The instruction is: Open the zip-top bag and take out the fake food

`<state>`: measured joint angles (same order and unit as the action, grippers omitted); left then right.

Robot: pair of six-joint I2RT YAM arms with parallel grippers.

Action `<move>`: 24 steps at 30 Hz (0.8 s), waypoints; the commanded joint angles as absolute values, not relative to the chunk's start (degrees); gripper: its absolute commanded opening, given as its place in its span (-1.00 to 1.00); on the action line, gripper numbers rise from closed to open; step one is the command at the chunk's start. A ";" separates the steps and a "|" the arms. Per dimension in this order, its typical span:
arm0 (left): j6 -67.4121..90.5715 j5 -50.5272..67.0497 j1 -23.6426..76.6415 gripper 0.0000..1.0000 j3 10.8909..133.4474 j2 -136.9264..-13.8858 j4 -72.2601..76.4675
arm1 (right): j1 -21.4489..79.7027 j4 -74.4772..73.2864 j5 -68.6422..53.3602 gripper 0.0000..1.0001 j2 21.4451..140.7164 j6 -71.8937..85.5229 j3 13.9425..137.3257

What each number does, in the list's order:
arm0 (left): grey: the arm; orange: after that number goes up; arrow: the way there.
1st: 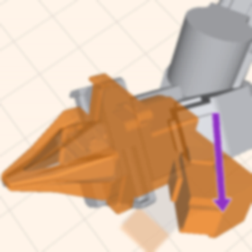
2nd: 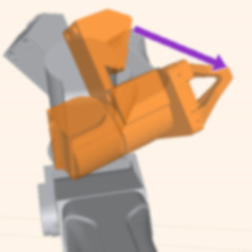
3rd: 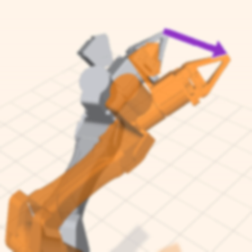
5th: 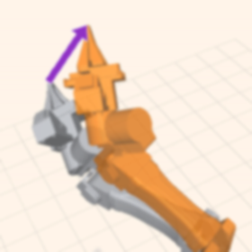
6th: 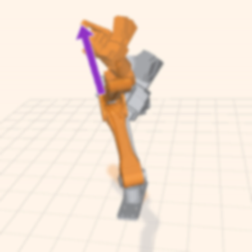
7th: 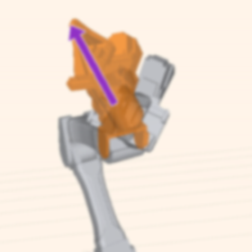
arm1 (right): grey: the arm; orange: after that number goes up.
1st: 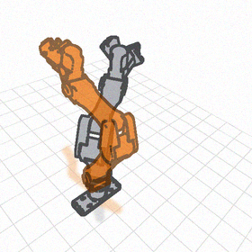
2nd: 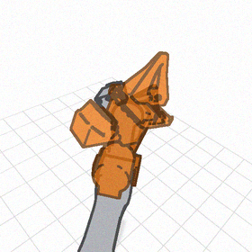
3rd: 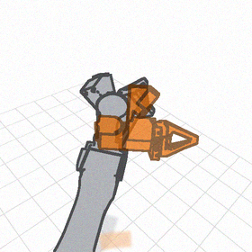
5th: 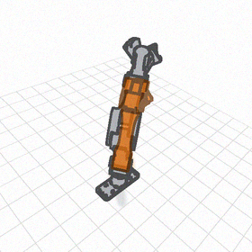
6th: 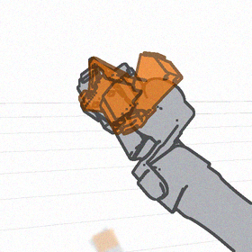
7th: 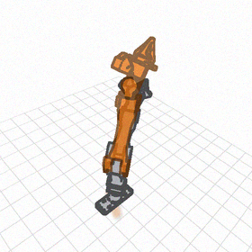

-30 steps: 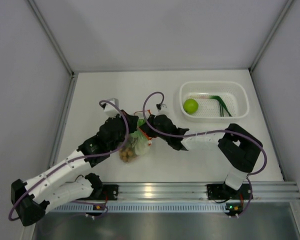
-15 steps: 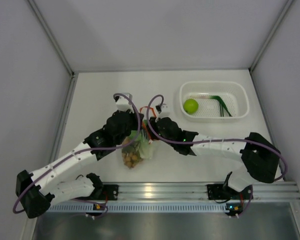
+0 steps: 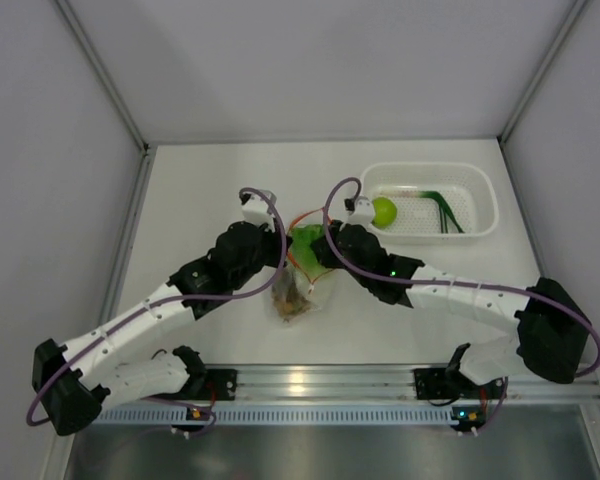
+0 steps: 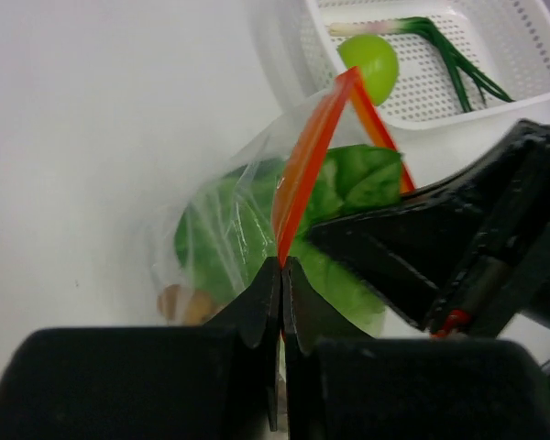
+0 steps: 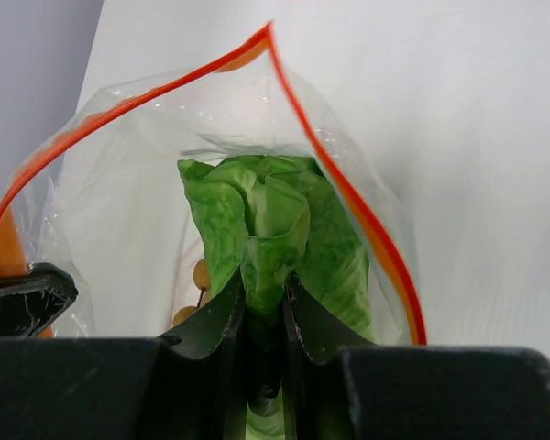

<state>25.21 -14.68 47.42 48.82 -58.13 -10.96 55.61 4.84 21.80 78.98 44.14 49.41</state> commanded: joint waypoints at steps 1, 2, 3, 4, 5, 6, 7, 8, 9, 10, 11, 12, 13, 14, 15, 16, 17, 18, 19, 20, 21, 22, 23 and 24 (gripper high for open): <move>25.22 -21.60 47.55 -1.00 51.33 -58.71 -14.50 | 54.85 3.17 27.59 -1.00 74.27 45.52 49.75; 25.49 -22.75 47.46 -1.00 51.33 -58.54 -14.50 | 54.76 3.43 27.51 -1.00 73.31 45.53 49.31; 25.75 -23.63 47.55 -1.00 51.24 -58.27 -14.50 | 54.58 4.21 27.34 -1.00 72.87 45.53 48.70; 25.84 -25.12 47.46 -1.00 51.24 -58.36 -14.50 | 54.67 4.65 26.46 -1.00 72.43 45.44 47.82; 25.75 -25.66 47.55 -1.00 51.59 -58.45 -14.50 | 54.58 5.27 25.67 -1.00 71.90 45.44 47.38; 25.49 -25.75 47.55 -1.00 51.77 -58.97 -14.41 | 54.58 6.75 24.97 -1.00 71.55 45.44 46.50; 24.88 -25.75 47.55 -1.00 52.03 -59.32 -14.50 | 54.58 7.64 23.31 -1.00 71.19 45.35 46.23; 24.61 -25.75 47.55 -1.00 52.55 -59.67 -14.76 | 54.58 9.21 21.99 -1.00 70.50 44.92 45.71; 24.44 -25.58 47.55 -1.00 52.73 -60.46 -14.77 | 54.67 10.62 20.67 -1.00 70.23 44.30 45.27; 24.35 -25.32 47.55 -1.00 52.91 -60.73 -14.77 | 54.67 13.42 17.70 -1.00 69.96 42.56 44.74; 24.35 -24.79 47.55 -1.00 53.17 -61.08 -14.68 | 54.75 15.10 15.84 -1.00 69.79 40.97 44.30; 24.43 -24.70 47.55 -1.00 53.35 -61.26 -14.76 | 55.10 15.90 14.78 -1.00 69.79 38.35 44.21; 24.43 -24.70 47.55 -1.00 53.44 -61.35 -14.68 | 55.37 16.52 12.68 -1.00 69.70 36.93 44.03; 24.35 -24.44 47.55 -1.00 53.70 -61.52 -14.68 | 55.89 18.87 11.00 -1.00 69.70 35.17 43.77; 24.26 -24.09 47.55 -1.00 53.88 -61.44 -14.68 | 56.07 19.07 9.77 -1.00 69.70 32.89 43.86; 23.91 -23.82 47.55 -1.00 54.14 -61.44 -14.68 | 56.25 19.51 7.32 -1.00 69.70 31.57 43.86; 23.65 -23.38 47.55 -1.00 54.58 -61.61 -14.68 | 56.60 20.82 5.73 -1.00 69.70 29.99 43.86; 23.03 -22.25 47.55 -1.00 54.93 -61.61 -14.68 | 56.69 20.92 4.76 -1.00 69.52 28.06 44.21; 22.77 -21.37 47.55 -1.00 55.11 -61.79 -14.68 | 56.78 21.27 2.57 -1.00 69.43 26.73 44.38; 22.33 -20.49 47.55 -1.00 55.63 -62.05 -14.68 | 56.95 21.97 1.94 -1.00 68.82 25.33 44.56; 21.54 -18.39 47.55 -1.00 55.90 -62.14 -14.59 | 57.21 20.84 2.11 -1.00 68.56 22.88 45.87; 21.27 -17.59 47.55 -1.00 56.25 -62.40 -14.76 | 57.30 20.22 2.37 -1.00 67.95 21.55 46.57; 21.10 -16.80 47.55 -1.00 56.25 -62.58 -14.85 | 57.39 19.26 3.59 -1.00 67.59 20.66 47.28; 20.92 -16.09 47.55 -1.00 56.16 -62.58 -15.03 | 57.48 16.20 6.04 -1.00 67.33 20.65 48.94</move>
<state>22.90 -19.81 47.46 53.91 -62.04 -15.46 56.25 14.35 6.83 70.78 26.41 43.70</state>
